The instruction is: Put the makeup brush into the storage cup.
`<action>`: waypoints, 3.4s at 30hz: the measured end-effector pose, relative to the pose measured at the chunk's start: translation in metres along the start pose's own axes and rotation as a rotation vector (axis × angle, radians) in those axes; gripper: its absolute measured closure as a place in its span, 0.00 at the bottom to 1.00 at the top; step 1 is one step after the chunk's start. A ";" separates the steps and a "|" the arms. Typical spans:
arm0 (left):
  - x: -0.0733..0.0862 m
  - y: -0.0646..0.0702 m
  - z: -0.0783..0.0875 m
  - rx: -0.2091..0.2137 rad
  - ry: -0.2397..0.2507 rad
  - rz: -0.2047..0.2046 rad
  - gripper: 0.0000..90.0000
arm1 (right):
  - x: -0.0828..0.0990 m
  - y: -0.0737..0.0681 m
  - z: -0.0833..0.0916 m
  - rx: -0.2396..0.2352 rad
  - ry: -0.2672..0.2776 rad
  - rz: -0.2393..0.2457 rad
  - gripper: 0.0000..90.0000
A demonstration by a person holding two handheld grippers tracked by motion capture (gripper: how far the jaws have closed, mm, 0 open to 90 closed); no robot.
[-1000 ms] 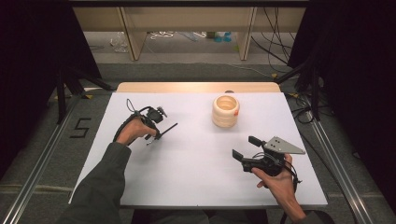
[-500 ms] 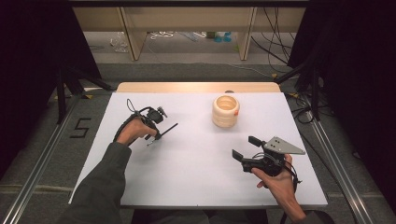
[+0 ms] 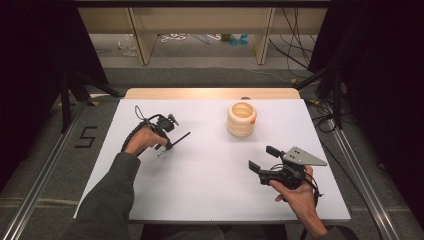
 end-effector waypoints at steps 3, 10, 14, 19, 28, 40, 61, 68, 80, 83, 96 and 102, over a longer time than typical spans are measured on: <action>0.000 0.000 0.000 -0.001 -0.001 -0.008 0.94 | 0.000 0.000 0.000 -0.001 0.000 -0.001 0.18; -0.001 0.002 0.004 0.027 0.041 -0.015 0.94 | 0.000 0.000 0.000 0.000 0.000 -0.002 0.18; -0.002 0.004 0.007 0.051 0.063 -0.021 0.94 | 0.000 0.000 0.000 -0.001 0.001 -0.002 0.18; -0.002 0.011 0.009 0.075 0.079 -0.039 0.94 | 0.000 0.000 0.000 -0.002 0.000 0.001 0.18; -0.003 0.042 0.020 0.100 0.095 -0.136 0.94 | 0.001 -0.004 -0.002 -0.023 -0.003 0.007 0.18; -0.004 0.100 0.023 0.182 0.133 -0.249 0.94 | 0.000 -0.012 -0.003 -0.047 0.009 0.061 0.18; 0.003 0.143 0.013 0.267 0.095 -0.373 0.94 | 0.004 -0.042 -0.011 -0.153 -0.037 0.344 0.18; 0.003 0.155 0.010 0.278 0.104 -0.384 0.94 | 0.007 -0.053 -0.016 -0.186 -0.067 0.438 0.19; 0.001 0.172 0.013 0.305 0.095 -0.436 0.94 | 0.012 -0.070 -0.027 -0.208 -0.129 0.677 0.25; 0.001 0.177 0.013 0.324 0.090 -0.445 0.94 | 0.013 -0.072 -0.029 -0.213 -0.137 0.712 0.26; -0.001 0.187 0.016 0.335 0.086 -0.479 0.94 | 0.022 -0.086 -0.038 -0.236 -0.194 0.930 0.37; -0.002 0.191 0.016 0.341 0.084 -0.485 0.94 | 0.022 -0.090 -0.039 -0.234 -0.189 0.972 0.46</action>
Point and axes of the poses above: each handheld gripper's, and its own axes: z roughly backward along the jaws, x roughly out of its underside, y roughly to its right, the point moved 1 cm from there along -z, roughly forward along the jaws, and after that the axes turned 9 degrees about x, right-handed, at the moved point
